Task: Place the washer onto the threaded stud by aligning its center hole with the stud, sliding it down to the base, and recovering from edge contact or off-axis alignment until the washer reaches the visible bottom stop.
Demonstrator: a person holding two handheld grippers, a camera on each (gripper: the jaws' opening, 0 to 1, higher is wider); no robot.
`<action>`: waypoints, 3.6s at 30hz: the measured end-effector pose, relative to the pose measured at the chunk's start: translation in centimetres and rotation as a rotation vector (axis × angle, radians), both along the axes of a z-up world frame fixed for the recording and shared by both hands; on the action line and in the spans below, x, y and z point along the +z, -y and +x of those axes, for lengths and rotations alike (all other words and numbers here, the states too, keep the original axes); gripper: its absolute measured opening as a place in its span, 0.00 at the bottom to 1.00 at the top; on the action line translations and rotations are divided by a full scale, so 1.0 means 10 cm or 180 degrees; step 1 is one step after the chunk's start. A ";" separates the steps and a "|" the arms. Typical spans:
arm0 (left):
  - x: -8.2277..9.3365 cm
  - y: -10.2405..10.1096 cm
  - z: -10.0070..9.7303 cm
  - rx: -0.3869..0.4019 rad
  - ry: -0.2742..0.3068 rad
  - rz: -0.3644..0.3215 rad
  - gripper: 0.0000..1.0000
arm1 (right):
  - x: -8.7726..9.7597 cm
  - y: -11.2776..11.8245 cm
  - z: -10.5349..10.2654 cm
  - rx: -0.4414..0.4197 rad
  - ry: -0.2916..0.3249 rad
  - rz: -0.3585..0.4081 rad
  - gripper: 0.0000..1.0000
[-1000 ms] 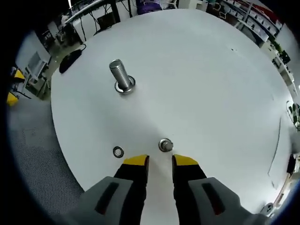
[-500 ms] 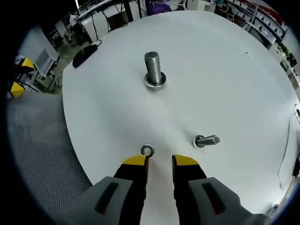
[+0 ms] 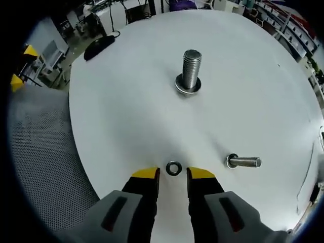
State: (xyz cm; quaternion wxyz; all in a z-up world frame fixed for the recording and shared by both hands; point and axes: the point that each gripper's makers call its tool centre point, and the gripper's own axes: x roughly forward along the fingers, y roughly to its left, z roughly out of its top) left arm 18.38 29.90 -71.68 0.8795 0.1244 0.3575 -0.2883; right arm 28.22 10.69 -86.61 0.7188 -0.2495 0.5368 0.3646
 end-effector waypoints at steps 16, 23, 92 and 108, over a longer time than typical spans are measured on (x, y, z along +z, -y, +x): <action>0.03 0.02 0.02 -0.0005 0.0020 -0.0066 0.23 | -0.03 0.00 0.02 0.0690 -0.0225 -0.0576 0.16; 0.04 0.02 0.02 -0.0023 0.0035 -0.0056 0.23 | -0.06 0.00 0.03 0.0618 -0.0205 -0.0825 0.16; 0.08 0.04 0.01 -0.0043 0.0098 -0.0083 0.23 | 0.51 0.45 0.39 -0.0417 0.0554 -0.0107 0.14; 0.06 0.02 0.02 -0.0015 0.0074 -0.0079 0.23 | 0.63 0.49 0.62 -0.0302 0.0749 -0.0134 0.14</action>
